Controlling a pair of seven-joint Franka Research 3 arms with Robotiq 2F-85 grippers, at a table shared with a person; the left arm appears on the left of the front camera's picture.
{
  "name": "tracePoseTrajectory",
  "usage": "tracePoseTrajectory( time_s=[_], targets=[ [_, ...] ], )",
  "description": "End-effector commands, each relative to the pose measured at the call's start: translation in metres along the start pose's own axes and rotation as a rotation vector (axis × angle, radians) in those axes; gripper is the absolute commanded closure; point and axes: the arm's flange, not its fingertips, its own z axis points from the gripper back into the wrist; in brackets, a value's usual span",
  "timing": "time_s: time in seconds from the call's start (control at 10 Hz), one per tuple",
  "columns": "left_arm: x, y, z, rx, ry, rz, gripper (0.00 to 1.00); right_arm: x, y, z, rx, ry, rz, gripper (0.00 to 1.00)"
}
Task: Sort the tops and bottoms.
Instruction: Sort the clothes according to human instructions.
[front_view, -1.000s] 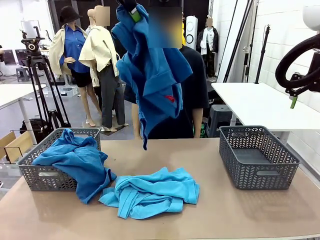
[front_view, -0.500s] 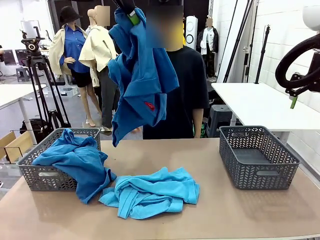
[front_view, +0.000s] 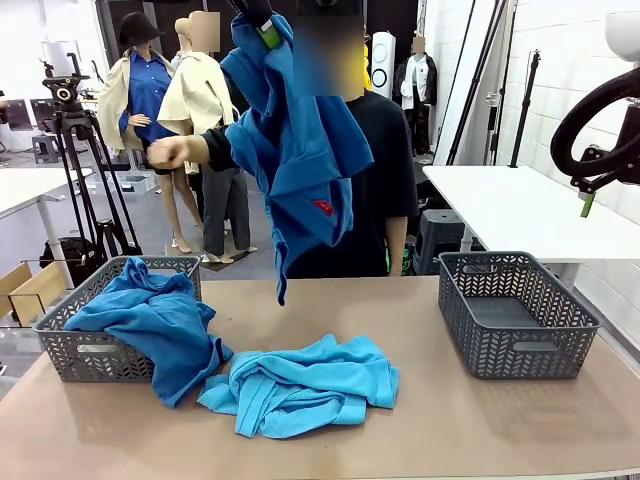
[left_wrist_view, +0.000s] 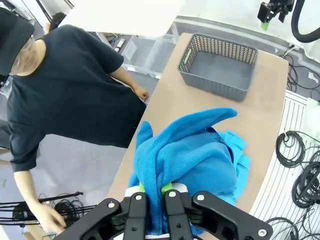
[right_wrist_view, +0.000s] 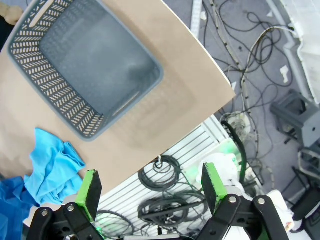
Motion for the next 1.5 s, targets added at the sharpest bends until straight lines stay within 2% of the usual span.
tracePoseTrajectory(
  time_s=[0.0, 1.4],
  targets=[
    [0.002, -0.0002, 0.0021, 0.026, -0.009, -0.003, 1.0, 0.0003, -0.0008, 0.0012, 0.0, 0.005, 0.005, 0.0],
    [0.002, -0.0002, 0.0021, 0.026, -0.009, -0.003, 1.0, 0.0003, -0.0008, 0.0012, 0.0, 0.005, 0.005, 0.0]
  ],
)
